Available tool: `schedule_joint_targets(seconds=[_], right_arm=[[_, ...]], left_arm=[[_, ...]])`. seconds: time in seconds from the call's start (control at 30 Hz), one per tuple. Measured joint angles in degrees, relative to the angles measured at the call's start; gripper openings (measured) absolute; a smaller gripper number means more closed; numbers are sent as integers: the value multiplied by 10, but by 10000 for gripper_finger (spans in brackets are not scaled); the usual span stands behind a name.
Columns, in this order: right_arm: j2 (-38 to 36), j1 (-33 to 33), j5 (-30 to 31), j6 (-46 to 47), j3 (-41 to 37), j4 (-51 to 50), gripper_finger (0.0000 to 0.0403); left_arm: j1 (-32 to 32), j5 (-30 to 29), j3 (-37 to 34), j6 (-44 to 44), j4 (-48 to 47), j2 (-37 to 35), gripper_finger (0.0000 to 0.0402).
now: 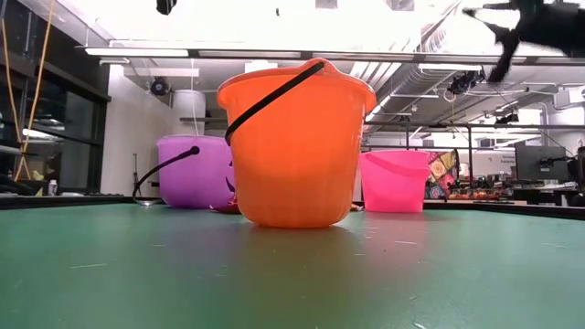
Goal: Sort candy by brand, put in halloween buckets
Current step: Put the yellow candy into the light violet bucket
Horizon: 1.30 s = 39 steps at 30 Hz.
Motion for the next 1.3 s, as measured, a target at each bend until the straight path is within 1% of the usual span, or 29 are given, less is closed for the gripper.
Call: schedule_joint_targets(seconds=[0.07, 0.1, 0.17, 0.23, 0.37, 0.43, 0.5, 0.57, 0.63, 0.67, 0.73, 0.8, 0.9, 1.13, 1.3], right_arm=[[63, 0, -33, -32, 60, -25, 0], [95, 0, -51, -47, 93, -59, 1], [158, 0, -91, -65, 166, -165, 6], [215, 0, -143, -65, 243, -333, 19], [333, 3, -257, 11, 378, -688, 68], [387, 18, -319, 35, 419, -818, 98], [435, 42, -390, 61, 442, -917, 126], [479, 70, -450, 95, 445, -991, 149], [519, 101, -483, 138, 445, -1045, 165], [537, 116, -494, 160, 444, -1064, 169], [567, 150, -523, 196, 429, -1064, 173], [592, 181, -558, 222, 408, -1034, 172], [625, 225, -609, 232, 376, -975, 168], [680, 300, -657, 199, 328, -910, 160], [722, 328, -655, 137, 324, -900, 161]], left_arm=[[0, 5, 0, 9, 15, 0, 193], [0, 8, 0, 20, 16, -3, 193], [2, 16, 0, 43, 12, -8, 193], [2, 18, 0, 64, -4, -15, 193], [2, 18, 0, 89, -50, -37, 193], [2, 18, 0, 99, -81, -46, 193], [3, 16, 0, 105, -109, -55, 193], [3, 14, 0, 110, -130, -61, 193], [3, 14, 0, 119, -143, -66, 193], [3, 14, 0, 123, -149, -67, 193], [3, 14, 0, 132, -158, -69, 193], [3, 14, 0, 144, -165, -69, 193], [3, 14, 0, 160, -173, -69, 193], [3, 14, 0, 170, -175, -69, 193], [3, 10, 0, 163, -175, -69, 193]])
